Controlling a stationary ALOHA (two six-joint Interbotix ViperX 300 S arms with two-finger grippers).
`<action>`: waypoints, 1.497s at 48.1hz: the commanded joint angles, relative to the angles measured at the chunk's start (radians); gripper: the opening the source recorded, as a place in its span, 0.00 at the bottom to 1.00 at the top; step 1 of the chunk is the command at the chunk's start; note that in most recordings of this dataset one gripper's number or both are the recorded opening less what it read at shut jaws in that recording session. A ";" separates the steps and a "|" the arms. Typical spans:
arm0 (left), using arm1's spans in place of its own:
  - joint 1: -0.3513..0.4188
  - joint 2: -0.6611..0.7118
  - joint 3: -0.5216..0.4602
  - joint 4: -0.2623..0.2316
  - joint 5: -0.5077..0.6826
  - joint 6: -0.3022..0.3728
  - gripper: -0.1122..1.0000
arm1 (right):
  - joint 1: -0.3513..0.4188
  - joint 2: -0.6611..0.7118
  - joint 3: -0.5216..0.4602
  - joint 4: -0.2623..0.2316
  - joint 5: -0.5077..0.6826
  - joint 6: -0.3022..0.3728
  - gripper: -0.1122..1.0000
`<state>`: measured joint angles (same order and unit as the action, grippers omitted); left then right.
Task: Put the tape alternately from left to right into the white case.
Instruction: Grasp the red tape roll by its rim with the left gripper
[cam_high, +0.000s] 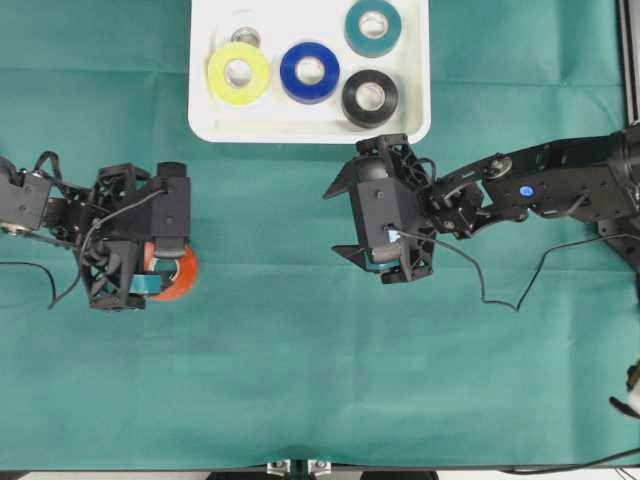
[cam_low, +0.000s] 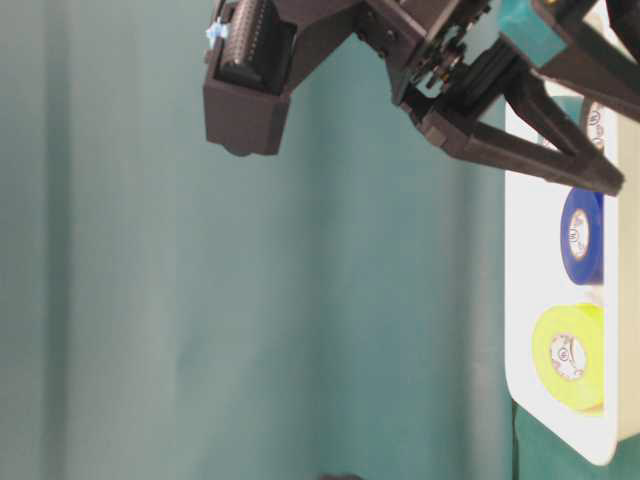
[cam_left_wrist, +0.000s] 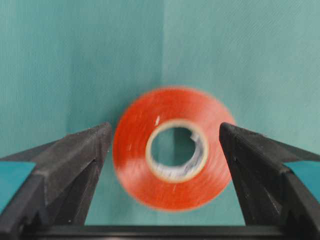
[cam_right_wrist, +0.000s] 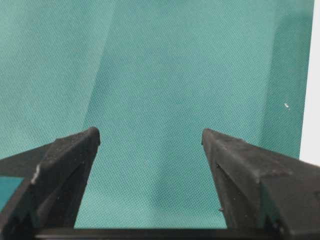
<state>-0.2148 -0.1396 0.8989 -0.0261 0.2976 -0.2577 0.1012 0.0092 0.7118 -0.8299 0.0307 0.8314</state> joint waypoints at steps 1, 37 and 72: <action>-0.005 -0.020 0.003 -0.002 -0.003 -0.003 0.83 | 0.003 -0.028 -0.018 0.002 -0.006 0.000 0.90; 0.035 0.055 0.021 0.003 -0.052 0.003 0.81 | 0.006 -0.028 -0.020 0.002 -0.008 0.002 0.89; 0.035 0.032 0.009 0.003 -0.049 0.000 0.07 | 0.008 -0.028 -0.017 0.003 -0.008 0.002 0.89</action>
<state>-0.1810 -0.0828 0.9281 -0.0245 0.2531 -0.2592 0.1043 0.0092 0.7118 -0.8299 0.0291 0.8314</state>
